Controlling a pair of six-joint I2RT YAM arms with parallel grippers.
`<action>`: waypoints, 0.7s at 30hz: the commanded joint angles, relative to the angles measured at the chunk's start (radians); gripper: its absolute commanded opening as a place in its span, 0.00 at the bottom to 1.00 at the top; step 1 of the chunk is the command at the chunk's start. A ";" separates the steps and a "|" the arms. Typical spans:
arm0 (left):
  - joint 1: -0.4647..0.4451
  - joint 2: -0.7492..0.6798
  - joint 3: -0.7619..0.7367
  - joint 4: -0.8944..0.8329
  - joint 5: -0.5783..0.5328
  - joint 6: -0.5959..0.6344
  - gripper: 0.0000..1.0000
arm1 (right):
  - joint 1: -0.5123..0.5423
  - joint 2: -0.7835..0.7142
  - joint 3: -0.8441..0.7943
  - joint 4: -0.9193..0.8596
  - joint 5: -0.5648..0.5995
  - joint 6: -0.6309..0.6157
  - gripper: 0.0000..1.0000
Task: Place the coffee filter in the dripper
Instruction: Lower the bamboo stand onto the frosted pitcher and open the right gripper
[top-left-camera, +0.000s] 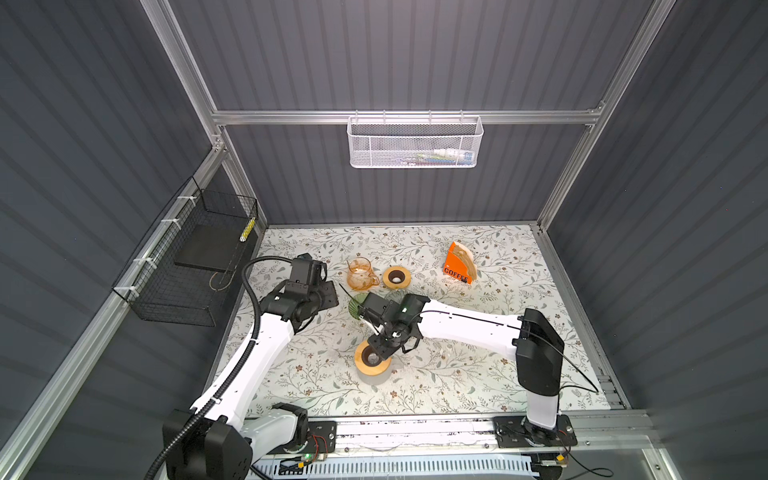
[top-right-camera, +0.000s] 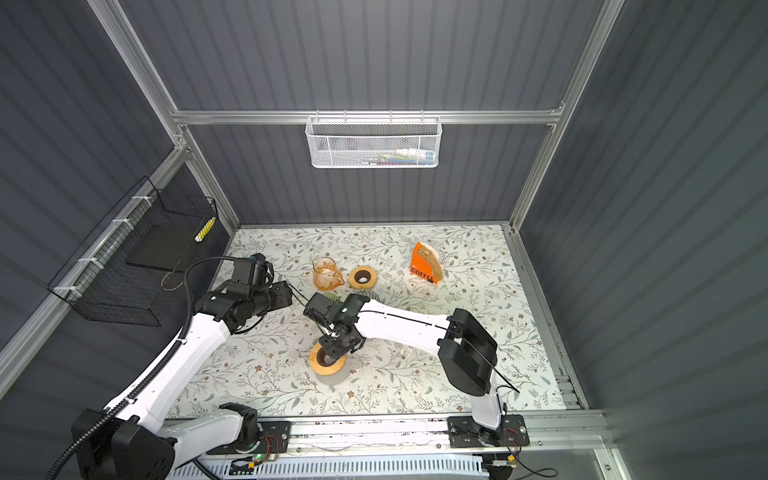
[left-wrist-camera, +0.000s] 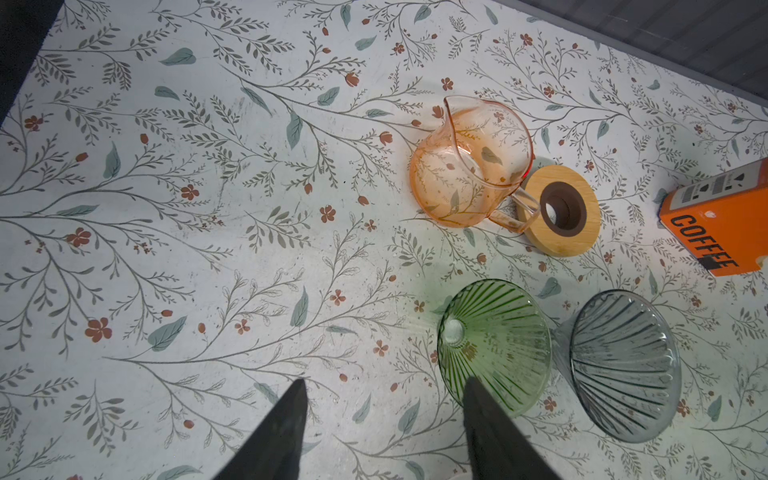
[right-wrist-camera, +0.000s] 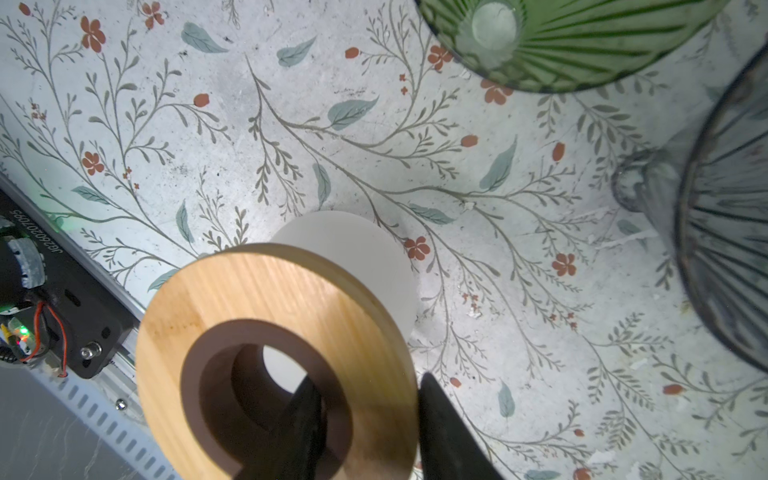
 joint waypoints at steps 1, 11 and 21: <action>-0.005 -0.013 -0.014 0.005 0.002 0.021 0.61 | 0.006 0.012 0.023 -0.022 0.018 0.013 0.41; -0.006 -0.010 -0.006 0.004 0.001 0.022 0.61 | 0.006 -0.011 0.049 -0.042 0.036 0.014 0.44; -0.005 0.007 0.015 0.004 0.007 0.025 0.61 | 0.001 -0.072 0.052 -0.042 0.077 0.038 0.45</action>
